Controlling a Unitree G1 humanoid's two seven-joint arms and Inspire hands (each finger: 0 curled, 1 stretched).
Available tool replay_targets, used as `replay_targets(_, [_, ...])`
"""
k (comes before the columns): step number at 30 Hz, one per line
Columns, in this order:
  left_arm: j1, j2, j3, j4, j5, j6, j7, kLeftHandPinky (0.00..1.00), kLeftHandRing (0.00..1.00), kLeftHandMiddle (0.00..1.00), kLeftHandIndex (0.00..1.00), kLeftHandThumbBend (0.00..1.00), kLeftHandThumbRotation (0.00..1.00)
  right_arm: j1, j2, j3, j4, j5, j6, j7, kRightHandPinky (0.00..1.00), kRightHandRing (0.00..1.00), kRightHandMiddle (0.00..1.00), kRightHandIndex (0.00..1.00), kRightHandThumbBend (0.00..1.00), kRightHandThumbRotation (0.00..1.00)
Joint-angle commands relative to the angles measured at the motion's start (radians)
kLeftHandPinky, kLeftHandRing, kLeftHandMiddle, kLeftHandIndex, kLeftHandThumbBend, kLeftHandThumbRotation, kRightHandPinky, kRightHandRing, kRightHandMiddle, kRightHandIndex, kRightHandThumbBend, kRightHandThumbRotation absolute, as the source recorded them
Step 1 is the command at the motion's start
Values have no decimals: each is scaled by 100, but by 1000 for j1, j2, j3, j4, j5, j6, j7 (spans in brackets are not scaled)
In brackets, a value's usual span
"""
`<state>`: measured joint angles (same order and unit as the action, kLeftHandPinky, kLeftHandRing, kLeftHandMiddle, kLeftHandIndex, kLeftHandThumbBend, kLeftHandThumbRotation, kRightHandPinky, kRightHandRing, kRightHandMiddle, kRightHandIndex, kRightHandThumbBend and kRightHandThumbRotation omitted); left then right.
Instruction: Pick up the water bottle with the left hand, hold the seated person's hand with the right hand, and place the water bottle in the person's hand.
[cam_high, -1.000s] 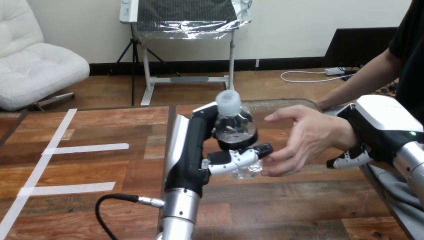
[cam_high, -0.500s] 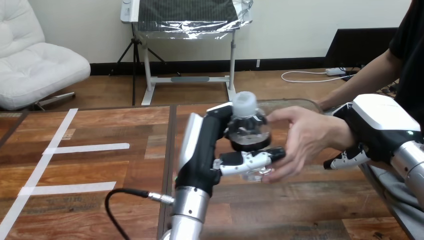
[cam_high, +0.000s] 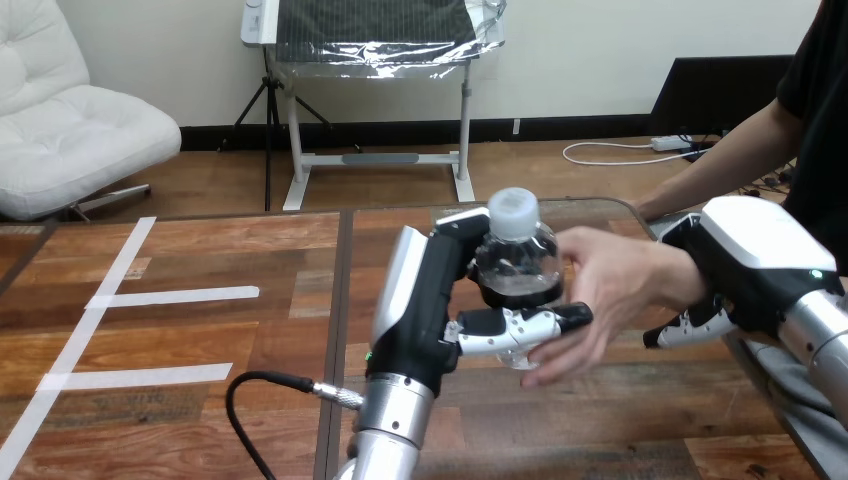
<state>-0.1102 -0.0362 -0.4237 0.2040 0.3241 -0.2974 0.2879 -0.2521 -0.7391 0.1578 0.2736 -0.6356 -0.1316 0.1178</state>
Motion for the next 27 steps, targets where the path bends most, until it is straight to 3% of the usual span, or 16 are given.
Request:
replay_targets(1, [-126, -169, -21, 3, -4, -32, 33, 36, 40, 44, 45, 66, 0, -27, -4, -25, -36, 3, 7, -16, 20, 27, 36, 38, 78, 0])
replay_targets(20, [-150, -196, -67, 43, 6, -41, 56, 35, 40, 45, 45, 67, 0, -18, 0, -35, -31, 11, 0, -18, 20, 27, 35, 38, 78, 0])
replay_targets(23, [-149, -198, -76, 36, 11, -28, 54, 34, 39, 44, 45, 67, 0, -18, 2, -36, -49, 9, 26, 3, 20, 27, 36, 38, 77, 0])
replay_targets(27, [-147, -206, -82, 39, 2, -30, 52, 34, 39, 44, 45, 67, 0, -19, 2, -38, -28, 15, -9, -21, 20, 27, 35, 37, 78, 0])
